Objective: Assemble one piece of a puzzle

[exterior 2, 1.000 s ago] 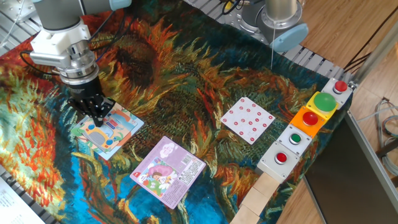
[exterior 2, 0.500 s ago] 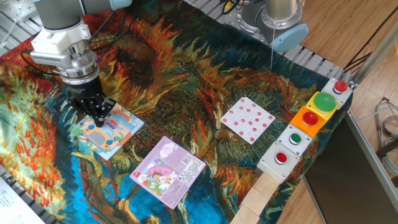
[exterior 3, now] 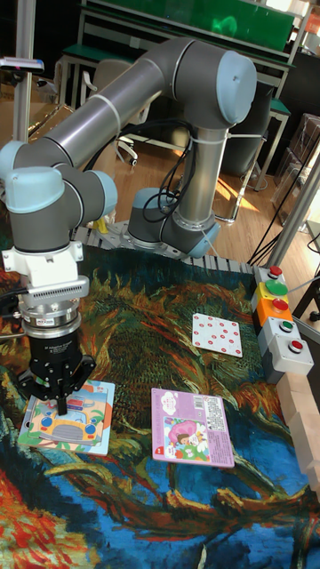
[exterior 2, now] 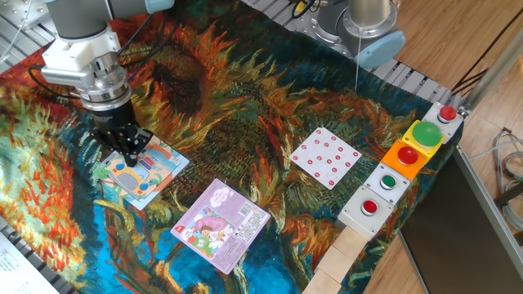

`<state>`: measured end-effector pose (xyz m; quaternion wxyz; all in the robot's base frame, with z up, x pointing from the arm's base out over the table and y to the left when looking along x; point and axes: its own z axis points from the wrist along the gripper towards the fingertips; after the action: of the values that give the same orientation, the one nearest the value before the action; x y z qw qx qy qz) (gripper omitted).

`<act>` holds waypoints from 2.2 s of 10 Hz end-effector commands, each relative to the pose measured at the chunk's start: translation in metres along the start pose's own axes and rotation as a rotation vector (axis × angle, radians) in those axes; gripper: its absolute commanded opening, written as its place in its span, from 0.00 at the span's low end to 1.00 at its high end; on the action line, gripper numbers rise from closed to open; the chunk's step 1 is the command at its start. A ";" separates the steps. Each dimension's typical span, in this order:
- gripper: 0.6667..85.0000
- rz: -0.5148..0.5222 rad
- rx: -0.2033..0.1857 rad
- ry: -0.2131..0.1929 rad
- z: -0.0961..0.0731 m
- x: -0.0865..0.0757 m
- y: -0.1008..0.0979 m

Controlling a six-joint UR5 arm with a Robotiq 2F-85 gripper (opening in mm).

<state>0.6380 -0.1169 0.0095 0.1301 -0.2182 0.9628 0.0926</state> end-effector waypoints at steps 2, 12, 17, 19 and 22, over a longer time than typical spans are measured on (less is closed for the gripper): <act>0.01 0.007 -0.001 -0.006 -0.002 0.003 -0.004; 0.01 0.009 -0.015 -0.015 -0.002 0.006 -0.003; 0.01 0.008 -0.017 -0.018 -0.001 0.005 0.000; 0.01 0.006 -0.019 -0.015 -0.001 0.007 0.000; 0.01 0.005 -0.021 -0.011 -0.003 0.009 0.002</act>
<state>0.6289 -0.1197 0.0071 0.1301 -0.2204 0.9615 0.1005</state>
